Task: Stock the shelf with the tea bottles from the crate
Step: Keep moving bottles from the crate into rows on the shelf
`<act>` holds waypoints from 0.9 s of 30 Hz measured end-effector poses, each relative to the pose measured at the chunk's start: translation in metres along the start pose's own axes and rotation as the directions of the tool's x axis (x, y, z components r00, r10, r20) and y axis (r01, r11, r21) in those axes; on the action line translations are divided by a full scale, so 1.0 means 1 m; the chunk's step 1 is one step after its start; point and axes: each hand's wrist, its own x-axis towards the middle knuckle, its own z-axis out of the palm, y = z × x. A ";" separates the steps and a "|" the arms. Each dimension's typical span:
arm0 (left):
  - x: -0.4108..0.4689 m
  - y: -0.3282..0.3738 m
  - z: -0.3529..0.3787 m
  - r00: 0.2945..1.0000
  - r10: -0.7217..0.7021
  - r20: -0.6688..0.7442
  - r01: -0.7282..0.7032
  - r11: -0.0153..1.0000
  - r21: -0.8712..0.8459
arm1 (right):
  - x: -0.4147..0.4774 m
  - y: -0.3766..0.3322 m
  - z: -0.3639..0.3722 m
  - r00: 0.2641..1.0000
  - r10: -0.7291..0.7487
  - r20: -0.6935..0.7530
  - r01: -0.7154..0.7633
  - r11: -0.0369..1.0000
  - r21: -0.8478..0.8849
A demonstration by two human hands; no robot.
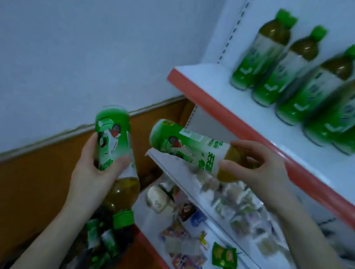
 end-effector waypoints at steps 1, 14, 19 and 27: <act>0.000 0.014 0.011 1.000 0.026 0.017 -0.026 1.000 -0.018 | -0.001 -0.004 -0.020 0.999 -0.009 -0.051 0.010 1.000 0.007; -0.029 0.138 0.182 0.964 0.216 0.156 -0.176 0.956 -0.233 | -0.011 0.036 -0.250 0.930 -0.039 -0.365 -0.012 0.990 -0.138; -0.041 0.159 0.244 0.964 0.212 0.161 -0.150 0.932 -0.331 | -0.007 0.057 -0.310 0.953 -0.060 -0.296 -0.034 0.952 -0.303; -0.047 0.163 0.306 0.978 0.137 0.154 -0.068 0.920 -0.386 | 0.026 0.048 -0.352 0.965 -0.163 -0.205 0.086 0.936 -0.341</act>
